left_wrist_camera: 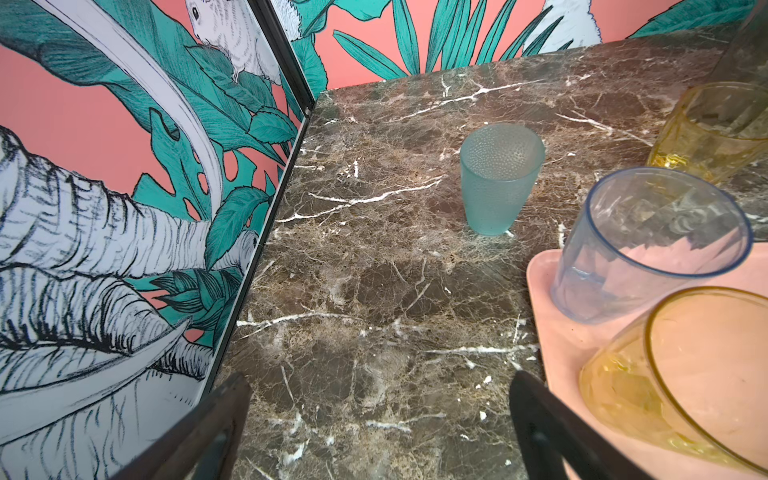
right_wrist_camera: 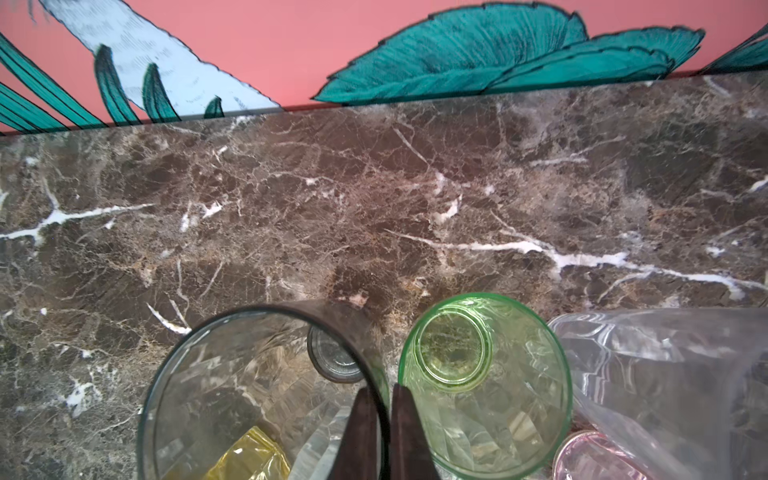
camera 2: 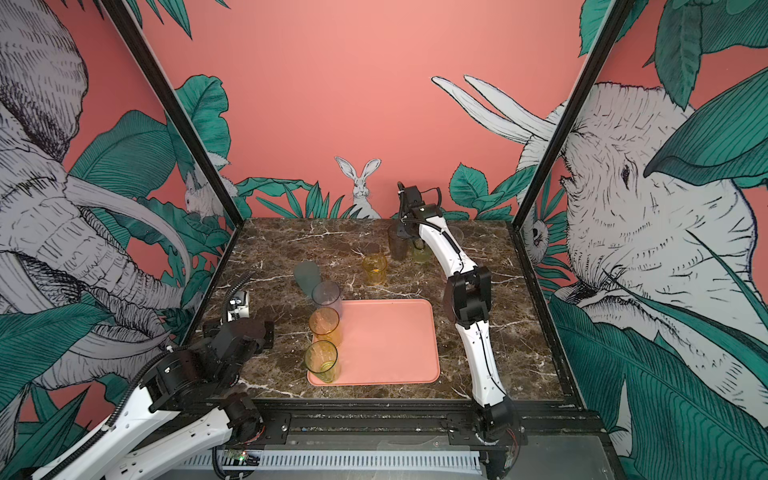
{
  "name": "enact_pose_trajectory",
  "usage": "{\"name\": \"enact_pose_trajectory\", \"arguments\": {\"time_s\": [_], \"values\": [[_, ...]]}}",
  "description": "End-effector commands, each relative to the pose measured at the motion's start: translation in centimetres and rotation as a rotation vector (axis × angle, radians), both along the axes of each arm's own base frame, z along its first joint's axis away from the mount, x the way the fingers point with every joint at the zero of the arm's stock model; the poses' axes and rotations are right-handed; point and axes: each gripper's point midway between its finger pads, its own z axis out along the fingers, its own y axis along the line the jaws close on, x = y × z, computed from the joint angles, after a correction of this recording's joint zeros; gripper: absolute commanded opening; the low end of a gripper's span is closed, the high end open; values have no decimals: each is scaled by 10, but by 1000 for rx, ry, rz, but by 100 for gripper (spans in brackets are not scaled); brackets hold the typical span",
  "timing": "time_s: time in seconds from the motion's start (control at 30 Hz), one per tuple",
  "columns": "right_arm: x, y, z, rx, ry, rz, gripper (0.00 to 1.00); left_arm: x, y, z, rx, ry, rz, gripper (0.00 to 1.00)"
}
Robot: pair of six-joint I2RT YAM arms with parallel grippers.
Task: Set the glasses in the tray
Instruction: 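Lower the right gripper over the grey glass beyond the tray, then close the right gripper on the grey glass rim and lift it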
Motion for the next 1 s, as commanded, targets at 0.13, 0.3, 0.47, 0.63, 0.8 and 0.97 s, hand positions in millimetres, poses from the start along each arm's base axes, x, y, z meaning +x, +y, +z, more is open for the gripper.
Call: {"name": "enact_pose_trajectory", "arguments": {"time_s": [0.13,0.3,0.47,0.63,0.8,0.97], "values": [[-2,-9,66,10,-121,-3,0,1,3,1,-9,-13,20,98],[-13,-13,98,10,-161,3,0,1,2,0,-6,-12,19,98],[-28,-19,127,14,-192,11,0,1,2,0,-8,-13,21,98],[-45,-23,153,17,-214,25,0,1,2,-1,-4,-12,21,98],[-66,-22,174,14,-227,53,0,1,3,0,-2,-14,23,98],[-94,-18,189,13,-228,97,0,1,4,0,-1,-14,25,98]]}}
